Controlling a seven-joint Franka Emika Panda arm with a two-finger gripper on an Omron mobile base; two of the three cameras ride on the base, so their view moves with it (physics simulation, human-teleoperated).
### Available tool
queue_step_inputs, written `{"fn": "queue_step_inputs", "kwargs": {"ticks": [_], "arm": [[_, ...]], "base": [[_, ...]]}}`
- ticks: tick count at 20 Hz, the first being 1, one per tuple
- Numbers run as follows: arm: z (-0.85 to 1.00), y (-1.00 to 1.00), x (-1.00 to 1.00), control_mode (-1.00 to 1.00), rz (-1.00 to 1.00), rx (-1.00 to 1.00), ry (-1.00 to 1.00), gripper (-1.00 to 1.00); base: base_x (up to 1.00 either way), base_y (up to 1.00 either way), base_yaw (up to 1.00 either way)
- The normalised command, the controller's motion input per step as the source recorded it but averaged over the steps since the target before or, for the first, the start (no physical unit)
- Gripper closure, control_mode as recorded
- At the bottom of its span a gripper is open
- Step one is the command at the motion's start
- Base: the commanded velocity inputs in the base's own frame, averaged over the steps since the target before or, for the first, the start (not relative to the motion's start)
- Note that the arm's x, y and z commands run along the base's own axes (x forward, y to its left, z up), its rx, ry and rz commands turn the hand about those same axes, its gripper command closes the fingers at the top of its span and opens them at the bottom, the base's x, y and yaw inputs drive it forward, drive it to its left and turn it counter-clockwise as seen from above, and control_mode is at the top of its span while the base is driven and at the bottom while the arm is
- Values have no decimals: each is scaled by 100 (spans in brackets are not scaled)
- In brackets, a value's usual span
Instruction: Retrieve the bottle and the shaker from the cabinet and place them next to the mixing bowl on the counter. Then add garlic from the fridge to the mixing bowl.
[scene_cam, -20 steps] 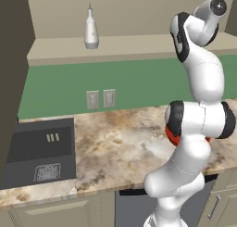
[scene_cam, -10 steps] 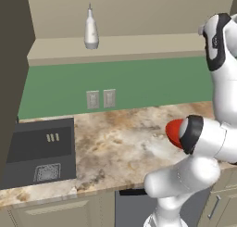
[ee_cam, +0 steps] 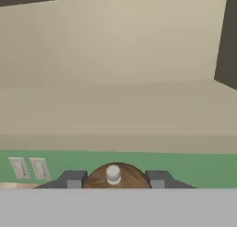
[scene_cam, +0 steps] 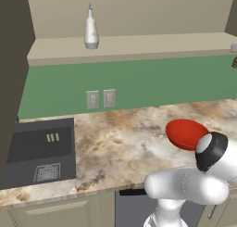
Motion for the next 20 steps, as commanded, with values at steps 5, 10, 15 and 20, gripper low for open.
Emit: {"fn": "queue_step_inputs", "kwargs": {"ticks": [5, 10, 15, 20], "arm": [[-91, -34, -97, -100, 13, 1, 4, 100], [-100, -22, -67, -100, 12, 0, 3, 100], [-99, -3, 23, -100, 20, 4, 0, 100], [-99, -1, 57, -100, 28, 1, 0, 100]], "base": [[0, 0, 0], [0, 0, 0], [0, 0, 0], [0, 0, 0]]}}
